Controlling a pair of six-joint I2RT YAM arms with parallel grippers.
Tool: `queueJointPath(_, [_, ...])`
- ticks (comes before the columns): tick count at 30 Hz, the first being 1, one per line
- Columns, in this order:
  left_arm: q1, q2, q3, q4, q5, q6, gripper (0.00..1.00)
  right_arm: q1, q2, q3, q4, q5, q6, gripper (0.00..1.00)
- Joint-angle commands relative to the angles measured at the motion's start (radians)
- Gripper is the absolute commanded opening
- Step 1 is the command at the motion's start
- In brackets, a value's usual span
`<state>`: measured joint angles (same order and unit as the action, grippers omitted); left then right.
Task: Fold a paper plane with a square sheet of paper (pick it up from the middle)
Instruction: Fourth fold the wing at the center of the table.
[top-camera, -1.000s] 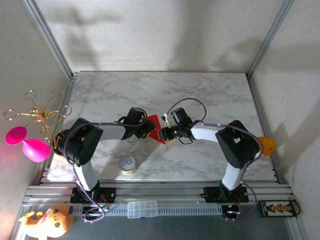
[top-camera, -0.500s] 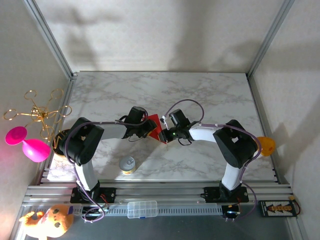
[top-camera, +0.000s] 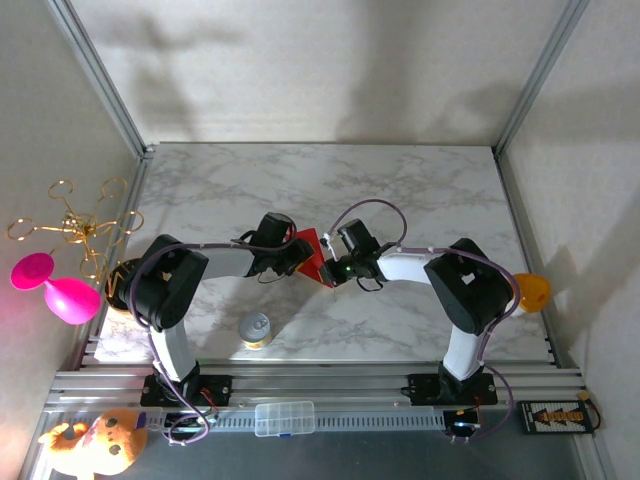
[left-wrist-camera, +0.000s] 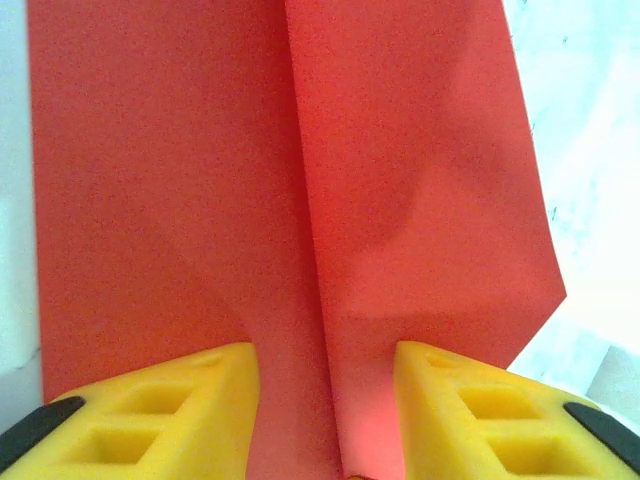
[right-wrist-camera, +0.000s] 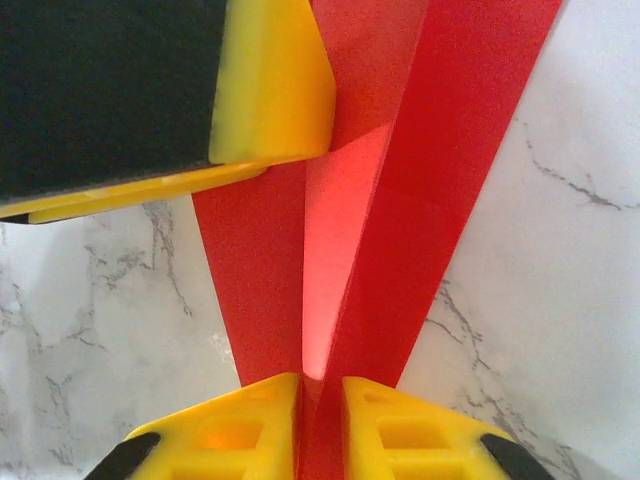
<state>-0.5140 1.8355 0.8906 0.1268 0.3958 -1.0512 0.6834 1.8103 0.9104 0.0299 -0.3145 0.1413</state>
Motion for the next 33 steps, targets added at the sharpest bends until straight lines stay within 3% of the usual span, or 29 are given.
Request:
queueJointPath(1, [-0.008, 0.117, -0.065, -0.209, -0.118, 0.006, 0.42, 0.002, 0.016, -0.013, -0.008, -0.010, -0.016, 0.18])
queueJointPath(24, [-0.008, 0.050, -0.038, -0.222, -0.110, 0.033, 0.42, -0.045, 0.049, -0.004, -0.011, -0.156, -0.017, 0.06])
queueJointPath(33, [0.010, -0.049, 0.057, -0.295, -0.113, 0.160, 0.41, -0.057, 0.074, 0.010, -0.027, -0.204, -0.011, 0.05])
